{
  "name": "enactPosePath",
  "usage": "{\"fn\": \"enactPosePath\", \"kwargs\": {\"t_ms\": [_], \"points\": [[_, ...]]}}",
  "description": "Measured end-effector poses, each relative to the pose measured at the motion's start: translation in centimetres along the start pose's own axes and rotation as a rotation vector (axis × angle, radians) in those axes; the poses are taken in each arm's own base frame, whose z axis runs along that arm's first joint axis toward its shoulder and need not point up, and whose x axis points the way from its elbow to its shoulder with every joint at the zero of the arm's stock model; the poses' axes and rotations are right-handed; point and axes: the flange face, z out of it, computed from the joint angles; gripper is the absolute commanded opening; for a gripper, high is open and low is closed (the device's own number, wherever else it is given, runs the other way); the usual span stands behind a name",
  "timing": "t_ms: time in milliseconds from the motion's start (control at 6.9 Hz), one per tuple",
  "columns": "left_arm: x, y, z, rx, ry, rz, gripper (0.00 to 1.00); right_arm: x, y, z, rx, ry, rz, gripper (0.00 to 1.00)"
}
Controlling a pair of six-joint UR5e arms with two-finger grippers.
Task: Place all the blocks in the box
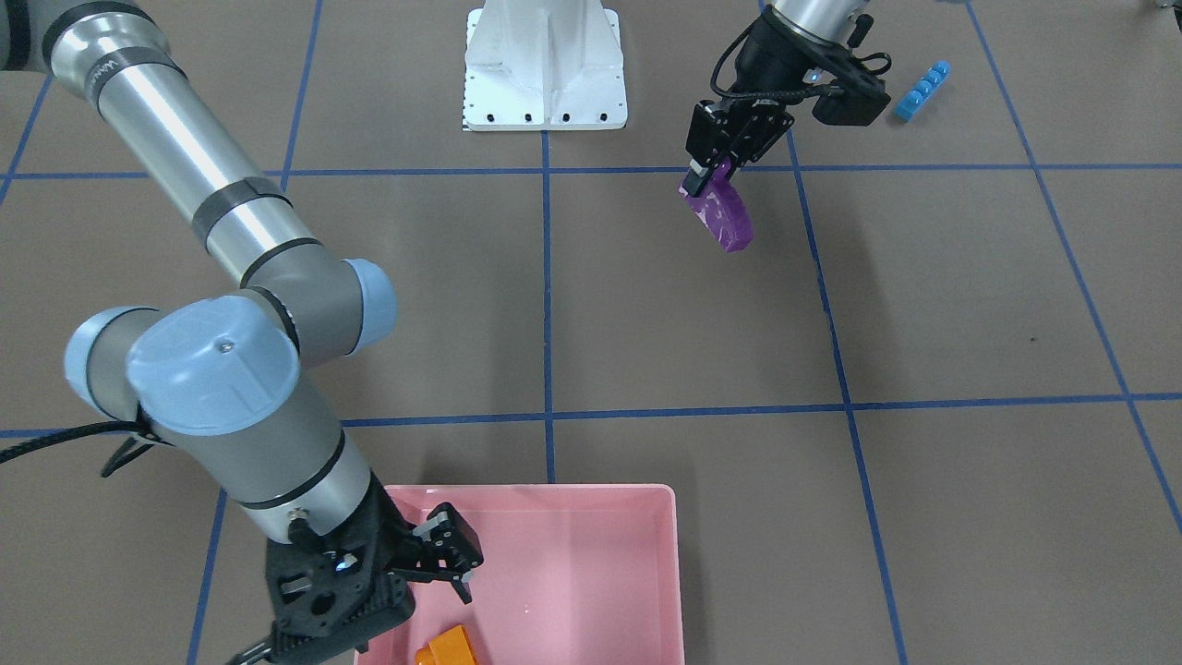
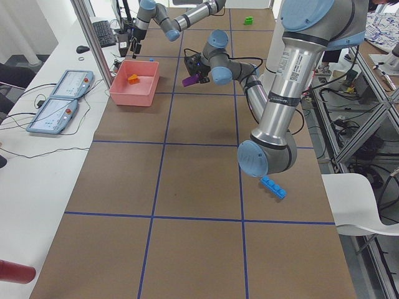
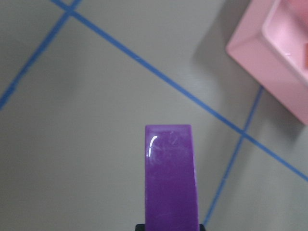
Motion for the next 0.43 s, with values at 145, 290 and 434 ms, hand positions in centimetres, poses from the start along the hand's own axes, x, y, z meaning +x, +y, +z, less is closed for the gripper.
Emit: {"fn": "enactPosePath", "kwargs": {"t_ms": [145,290,434], "points": [[2.4,-0.6,1.5,0.025,0.015,-0.021,0.0,4.3,1.1,-1.4,-0.02,-0.018,-0.02,0.99],[5.0,-1.7,3.1,0.052,0.023,-0.053,0.0,8.3,3.3,-2.0,-0.046,-0.025,-0.051,0.98],[7.6,-3.2,5.2,0.079,0.018,-0.09,0.0,11.2,5.6,-1.8,-0.068,-0.019,-0.087,0.98]]}}
